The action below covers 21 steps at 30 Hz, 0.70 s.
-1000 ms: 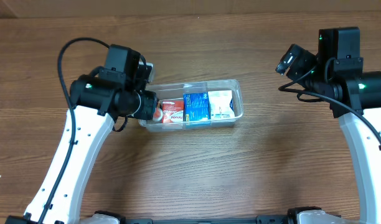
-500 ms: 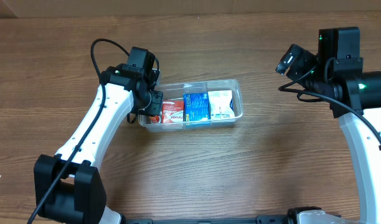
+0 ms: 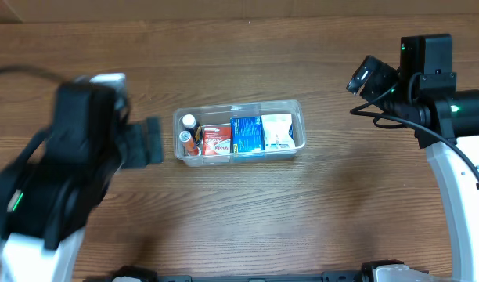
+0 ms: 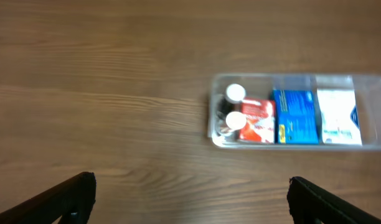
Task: Pack container
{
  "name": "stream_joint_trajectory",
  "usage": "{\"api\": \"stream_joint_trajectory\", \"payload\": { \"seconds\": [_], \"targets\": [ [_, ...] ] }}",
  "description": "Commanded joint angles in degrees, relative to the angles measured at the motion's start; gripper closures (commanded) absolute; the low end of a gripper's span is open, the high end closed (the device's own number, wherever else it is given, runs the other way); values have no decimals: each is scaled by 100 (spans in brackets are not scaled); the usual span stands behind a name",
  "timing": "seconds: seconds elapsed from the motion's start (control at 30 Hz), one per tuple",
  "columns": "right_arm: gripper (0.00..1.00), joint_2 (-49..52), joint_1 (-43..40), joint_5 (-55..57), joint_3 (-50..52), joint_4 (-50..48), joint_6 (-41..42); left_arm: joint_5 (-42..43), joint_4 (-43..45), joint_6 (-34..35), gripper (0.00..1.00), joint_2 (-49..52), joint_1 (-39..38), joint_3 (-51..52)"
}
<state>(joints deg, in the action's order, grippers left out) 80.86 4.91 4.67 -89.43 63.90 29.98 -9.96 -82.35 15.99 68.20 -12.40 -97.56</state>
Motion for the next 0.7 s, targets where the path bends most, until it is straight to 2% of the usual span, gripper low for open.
{"api": "stream_joint_trajectory", "payload": {
  "seconds": [0.0,0.13,0.67],
  "targets": [
    [0,-42,-15,22,-26,-31,-2,-529,-234,417,0,-791,92,-74],
    [0,-42,-15,22,-26,-31,-2,-522,-328,420,0,-1222,92,-74],
    [0,-42,-15,22,-26,-31,-2,-522,-328,420,0,-1198,92,-74]
  ]
}}
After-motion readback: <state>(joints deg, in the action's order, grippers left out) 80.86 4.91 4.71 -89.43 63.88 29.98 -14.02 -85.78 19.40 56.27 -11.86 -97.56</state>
